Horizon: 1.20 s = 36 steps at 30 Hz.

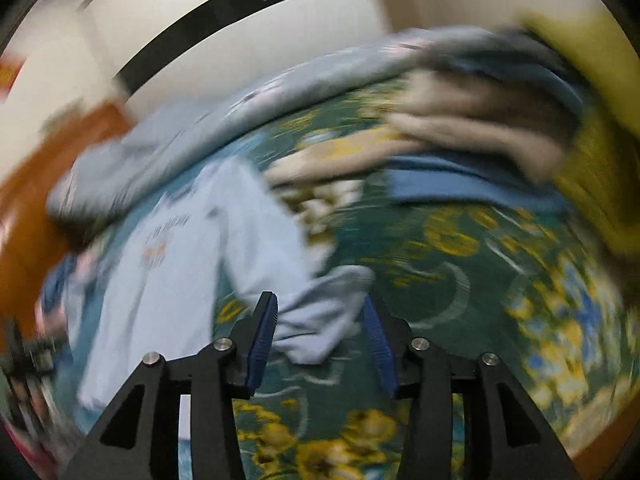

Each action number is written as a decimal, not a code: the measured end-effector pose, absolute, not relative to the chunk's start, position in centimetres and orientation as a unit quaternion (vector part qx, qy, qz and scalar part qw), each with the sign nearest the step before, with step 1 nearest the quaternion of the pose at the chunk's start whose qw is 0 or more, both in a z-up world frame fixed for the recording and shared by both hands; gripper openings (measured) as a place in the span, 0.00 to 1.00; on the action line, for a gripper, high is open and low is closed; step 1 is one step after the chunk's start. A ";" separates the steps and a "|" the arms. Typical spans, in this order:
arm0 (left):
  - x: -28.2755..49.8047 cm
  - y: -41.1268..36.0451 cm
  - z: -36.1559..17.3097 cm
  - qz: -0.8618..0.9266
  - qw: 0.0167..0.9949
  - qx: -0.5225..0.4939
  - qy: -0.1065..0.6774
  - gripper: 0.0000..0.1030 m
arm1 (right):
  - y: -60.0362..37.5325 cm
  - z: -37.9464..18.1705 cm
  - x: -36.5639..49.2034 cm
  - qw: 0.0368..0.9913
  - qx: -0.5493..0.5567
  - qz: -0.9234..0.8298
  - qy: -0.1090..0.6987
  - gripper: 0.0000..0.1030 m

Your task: Fold clothes

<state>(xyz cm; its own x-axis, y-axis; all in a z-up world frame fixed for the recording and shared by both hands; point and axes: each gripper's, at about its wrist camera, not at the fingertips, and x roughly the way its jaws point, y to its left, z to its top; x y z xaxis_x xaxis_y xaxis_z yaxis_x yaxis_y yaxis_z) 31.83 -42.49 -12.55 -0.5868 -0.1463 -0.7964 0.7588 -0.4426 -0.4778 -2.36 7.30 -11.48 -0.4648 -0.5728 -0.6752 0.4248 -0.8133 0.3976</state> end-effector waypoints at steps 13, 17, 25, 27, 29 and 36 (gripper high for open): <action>31.2 -41.7 -12.8 -0.773 0.286 0.360 0.437 0.51 | 4.6 -14.8 -6.0 0.276 0.503 -0.789 -0.221 0.34; 31.2 -42.0 -13.1 -0.771 0.285 0.361 0.441 0.51 | 4.4 -13.5 -7.3 0.265 0.491 -0.809 -0.185 0.11; 31.2 -42.0 -13.1 -0.774 0.278 0.360 0.440 0.51 | 7.2 -8.4 -12.7 0.149 0.374 -0.910 -0.100 0.10; 31.1 -41.9 -13.0 -0.775 0.273 0.361 0.441 0.51 | 7.1 -9.5 -13.8 0.138 0.394 -0.904 -0.093 0.11; 31.2 -41.7 -12.9 -0.776 0.268 0.361 0.442 0.51 | 7.2 -10.0 -13.8 0.129 0.399 -0.904 -0.086 0.18; 30.6 -40.3 -13.1 -0.784 0.239 0.371 0.437 0.51 | 7.6 -6.6 -7.3 0.144 0.335 -0.928 -0.080 0.53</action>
<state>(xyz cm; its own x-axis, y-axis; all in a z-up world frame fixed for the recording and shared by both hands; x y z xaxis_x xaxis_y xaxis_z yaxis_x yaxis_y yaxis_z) 30.63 -40.28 -13.08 -0.6102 -0.0496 -0.7907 0.6988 -0.5039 -0.5077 -7.28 7.61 -6.58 -0.7345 -0.3209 -0.5979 0.2143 -0.9457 0.2444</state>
